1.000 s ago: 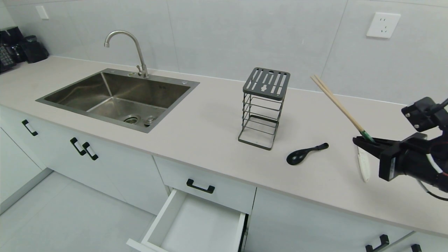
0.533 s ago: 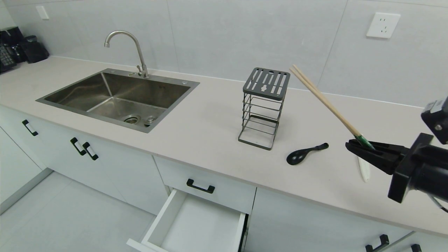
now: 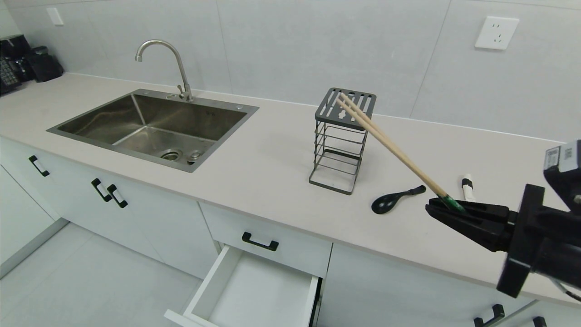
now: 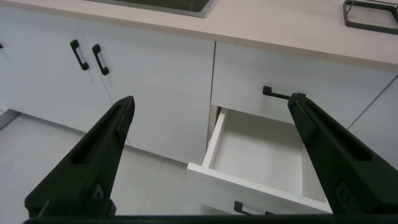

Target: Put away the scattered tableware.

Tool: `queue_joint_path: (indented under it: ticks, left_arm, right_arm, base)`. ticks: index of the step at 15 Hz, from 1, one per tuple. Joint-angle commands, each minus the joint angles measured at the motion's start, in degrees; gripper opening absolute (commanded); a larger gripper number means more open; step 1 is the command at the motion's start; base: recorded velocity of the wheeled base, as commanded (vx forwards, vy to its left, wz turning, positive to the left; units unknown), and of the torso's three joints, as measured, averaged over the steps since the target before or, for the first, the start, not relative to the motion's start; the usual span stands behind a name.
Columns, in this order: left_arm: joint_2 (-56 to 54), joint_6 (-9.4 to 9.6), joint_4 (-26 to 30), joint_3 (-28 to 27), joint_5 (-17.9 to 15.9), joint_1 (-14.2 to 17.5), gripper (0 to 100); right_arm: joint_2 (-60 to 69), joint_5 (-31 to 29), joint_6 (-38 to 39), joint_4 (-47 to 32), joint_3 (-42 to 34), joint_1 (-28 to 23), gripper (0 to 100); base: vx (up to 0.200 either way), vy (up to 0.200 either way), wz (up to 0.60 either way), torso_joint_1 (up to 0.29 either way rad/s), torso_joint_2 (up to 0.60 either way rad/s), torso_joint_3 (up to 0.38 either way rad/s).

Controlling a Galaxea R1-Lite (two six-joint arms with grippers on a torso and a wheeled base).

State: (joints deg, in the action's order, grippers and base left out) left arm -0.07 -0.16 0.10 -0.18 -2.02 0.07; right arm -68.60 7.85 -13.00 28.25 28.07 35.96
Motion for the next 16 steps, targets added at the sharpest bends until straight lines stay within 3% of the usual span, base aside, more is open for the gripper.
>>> queue_joint_path:
  ticks: [1, 8, 16]
  left_arm:
    - [0.1, -0.02, 0.0, 0.0, 0.0, 0.0, 100]
    - [0.1, -0.02, 0.0, 0.0, 0.0, 0.0, 100]
    - [0.1, -0.02, 0.0, 0.0, 0.0, 0.0, 100]
  right_arm:
    - [-1.9, 0.1, 0.0, 0.1, -0.4, 2.4, 0]
    - [-2.9, 0.5, 0.1, 2.1, -10.6, 6.3, 0]
    - [-16.3, -1.6, 0.1, 4.3, -1.5, 11.4, 0]
  base:
    - [0.000, 0.000, 0.00, 0.000, 0.00, 0.000]
    - [0.000, 0.000, 0.00, 0.000, 0.00, 0.000]
    - [0.000, 0.000, 0.00, 0.000, 0.00, 0.000]
